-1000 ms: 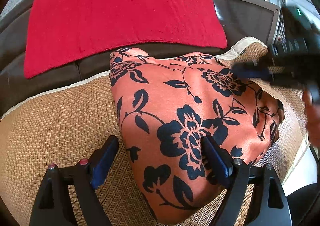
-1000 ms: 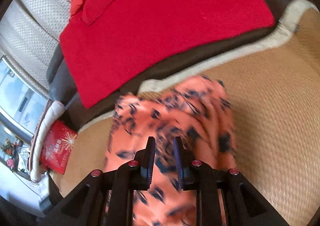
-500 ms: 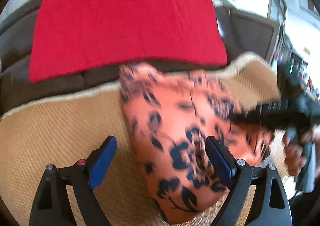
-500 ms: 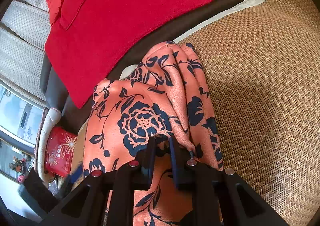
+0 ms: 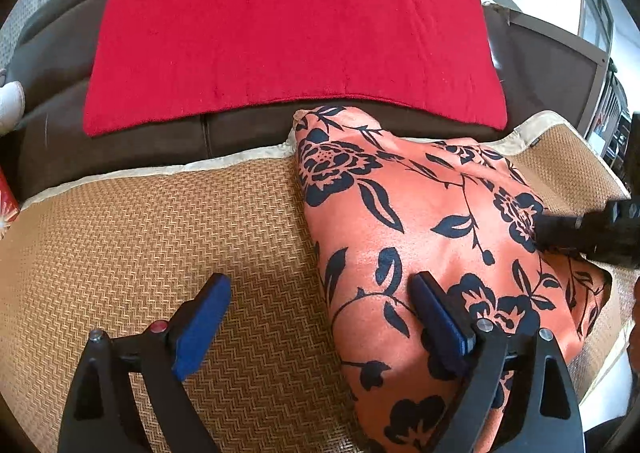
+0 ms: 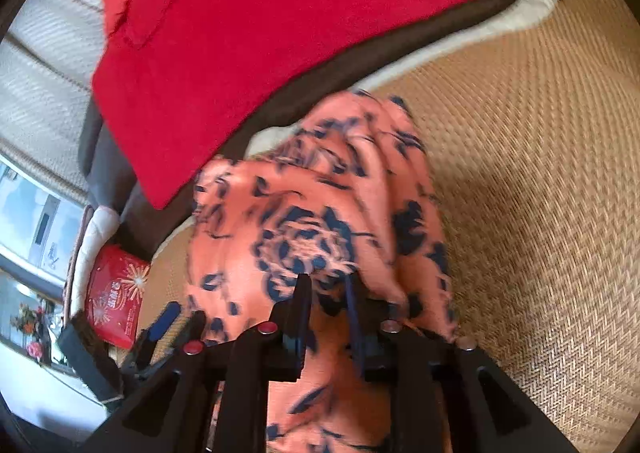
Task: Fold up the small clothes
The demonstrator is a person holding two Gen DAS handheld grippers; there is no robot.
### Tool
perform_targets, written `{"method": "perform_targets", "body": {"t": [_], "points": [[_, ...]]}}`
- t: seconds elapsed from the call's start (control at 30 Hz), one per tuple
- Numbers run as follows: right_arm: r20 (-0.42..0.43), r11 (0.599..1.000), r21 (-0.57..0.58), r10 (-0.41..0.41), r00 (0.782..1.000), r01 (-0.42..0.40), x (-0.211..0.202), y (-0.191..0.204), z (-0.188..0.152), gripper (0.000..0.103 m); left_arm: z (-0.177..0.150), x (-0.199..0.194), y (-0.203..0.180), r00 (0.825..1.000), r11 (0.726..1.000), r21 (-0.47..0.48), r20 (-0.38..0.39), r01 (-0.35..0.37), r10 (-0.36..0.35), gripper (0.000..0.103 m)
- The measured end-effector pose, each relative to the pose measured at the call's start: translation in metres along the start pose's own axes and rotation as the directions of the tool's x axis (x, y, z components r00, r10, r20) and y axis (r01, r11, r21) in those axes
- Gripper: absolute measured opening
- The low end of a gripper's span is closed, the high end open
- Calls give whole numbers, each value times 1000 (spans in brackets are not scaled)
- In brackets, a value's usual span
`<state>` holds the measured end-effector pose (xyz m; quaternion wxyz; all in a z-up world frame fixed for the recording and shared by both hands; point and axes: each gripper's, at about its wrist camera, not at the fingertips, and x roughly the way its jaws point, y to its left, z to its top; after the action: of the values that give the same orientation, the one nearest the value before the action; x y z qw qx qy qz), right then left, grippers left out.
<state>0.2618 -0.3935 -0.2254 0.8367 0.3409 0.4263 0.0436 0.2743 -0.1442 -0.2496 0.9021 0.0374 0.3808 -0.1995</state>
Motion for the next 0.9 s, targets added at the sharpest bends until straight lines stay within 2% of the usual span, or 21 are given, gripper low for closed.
{"method": "perform_targets", "body": {"t": [0.07,0.17,0.27,0.3,0.33,0.37,0.4,0.47,0.67,0.8,0.9], "points": [[41,999,-39,23,999,-21,-4,14,5,22,0,1,0,1000,1000,-1,-1,4,-4,92],[114,996,-90,0,994,10,-3,34,15,22,-2,-2,-3,1000,1000,-7,2,2,-2,93],[153,997,-77,0,988,12,10,41,32,22,-3,-2,-4,1000,1000,-7,3,3,-3,94],[160,996,-73,-34,986,46,19,40,37,22,-3,-2,-4,1000,1000,-7,3,3,-3,94],[156,994,-69,-68,985,80,27,37,39,22,-2,-2,-4,1000,1000,-6,3,5,-5,94],[111,991,-49,-121,986,127,45,29,41,23,-3,-2,-4,1000,1000,-5,3,9,-9,94],[68,992,-23,-121,990,123,57,20,41,23,-2,-2,-5,1000,1000,-2,3,8,-8,94],[88,996,5,-86,992,85,58,15,43,23,-1,-2,-5,1000,1000,0,3,5,-5,95],[113,993,-38,-105,988,110,50,28,42,24,0,2,-6,1000,1000,-9,0,4,-4,95],[146,996,-88,-11,989,24,42,47,36,24,1,7,-9,1000,1000,-8,4,2,-2,95],[117,991,-133,0,993,16,53,64,30,24,1,9,-9,1000,1000,-9,5,4,-3,96]]}}
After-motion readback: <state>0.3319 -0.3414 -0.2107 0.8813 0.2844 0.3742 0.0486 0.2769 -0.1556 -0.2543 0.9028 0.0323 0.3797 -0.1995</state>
